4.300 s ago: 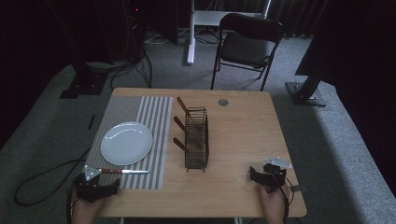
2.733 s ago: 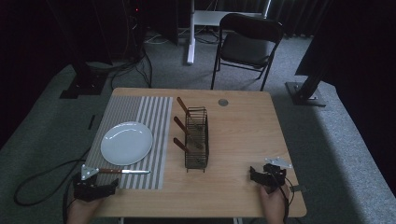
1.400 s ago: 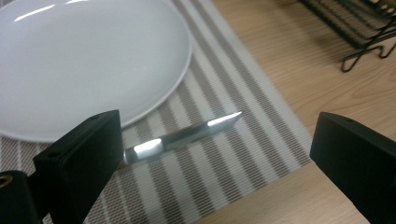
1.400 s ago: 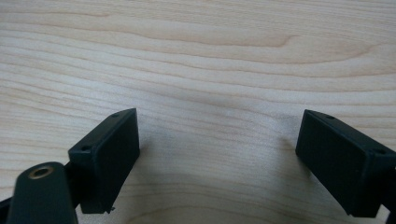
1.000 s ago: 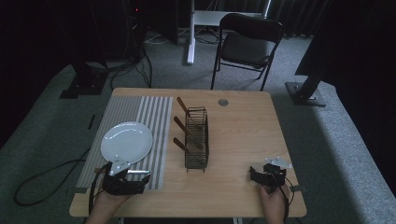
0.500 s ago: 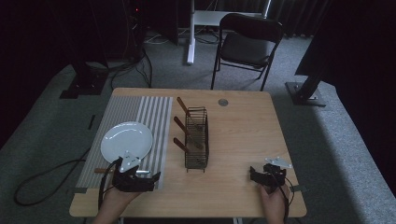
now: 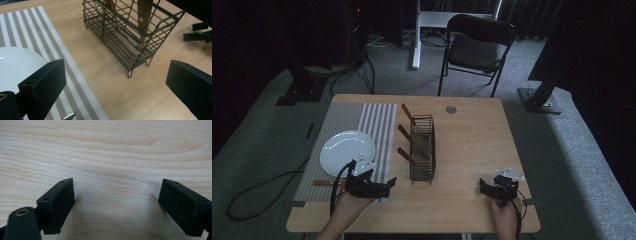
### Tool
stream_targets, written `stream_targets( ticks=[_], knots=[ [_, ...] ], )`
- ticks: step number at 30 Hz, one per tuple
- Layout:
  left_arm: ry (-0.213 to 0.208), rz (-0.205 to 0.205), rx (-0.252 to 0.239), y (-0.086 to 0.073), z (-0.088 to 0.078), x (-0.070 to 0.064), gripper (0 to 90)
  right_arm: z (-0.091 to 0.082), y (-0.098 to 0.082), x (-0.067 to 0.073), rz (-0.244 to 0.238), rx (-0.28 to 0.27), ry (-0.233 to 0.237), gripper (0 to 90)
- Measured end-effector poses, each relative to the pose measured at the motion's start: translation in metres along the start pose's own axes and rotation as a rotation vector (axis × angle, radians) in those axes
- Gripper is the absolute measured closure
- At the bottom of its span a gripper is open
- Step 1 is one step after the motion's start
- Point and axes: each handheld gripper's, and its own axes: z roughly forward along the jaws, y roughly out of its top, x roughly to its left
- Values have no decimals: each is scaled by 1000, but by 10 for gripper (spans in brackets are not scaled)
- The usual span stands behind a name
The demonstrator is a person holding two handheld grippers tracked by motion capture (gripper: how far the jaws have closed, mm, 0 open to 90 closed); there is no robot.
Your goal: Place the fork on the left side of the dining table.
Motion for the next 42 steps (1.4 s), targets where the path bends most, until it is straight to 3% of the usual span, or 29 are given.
stream_targets(
  ticks=[11,23,25,30,32,33,34,36,42],
  knots=[
    [-17,-10,-1,13,13,-8,53,0,0,0,0,0,0,131],
    [-51,-31,-51,32,20,-21,60,0,0,0,0,0,0,131],
    [-52,-42,-60,34,21,-23,115,0,0,0,0,0,0,131],
    [-43,-112,-73,38,26,-22,161,0,0,0,1,0,0,131],
    [-36,-122,-71,39,27,-22,166,0,0,0,1,0,1,131],
    [-41,-139,-81,41,29,-21,241,0,0,0,2,0,0,131],
    [-41,-139,-81,41,29,-21,243,0,0,0,2,0,0,131],
    [-44,-144,-93,41,31,-22,348,0,0,0,2,0,0,131],
    [-57,-156,-102,41,36,-19,494,0,0,0,1,0,1,131]
  ],
)
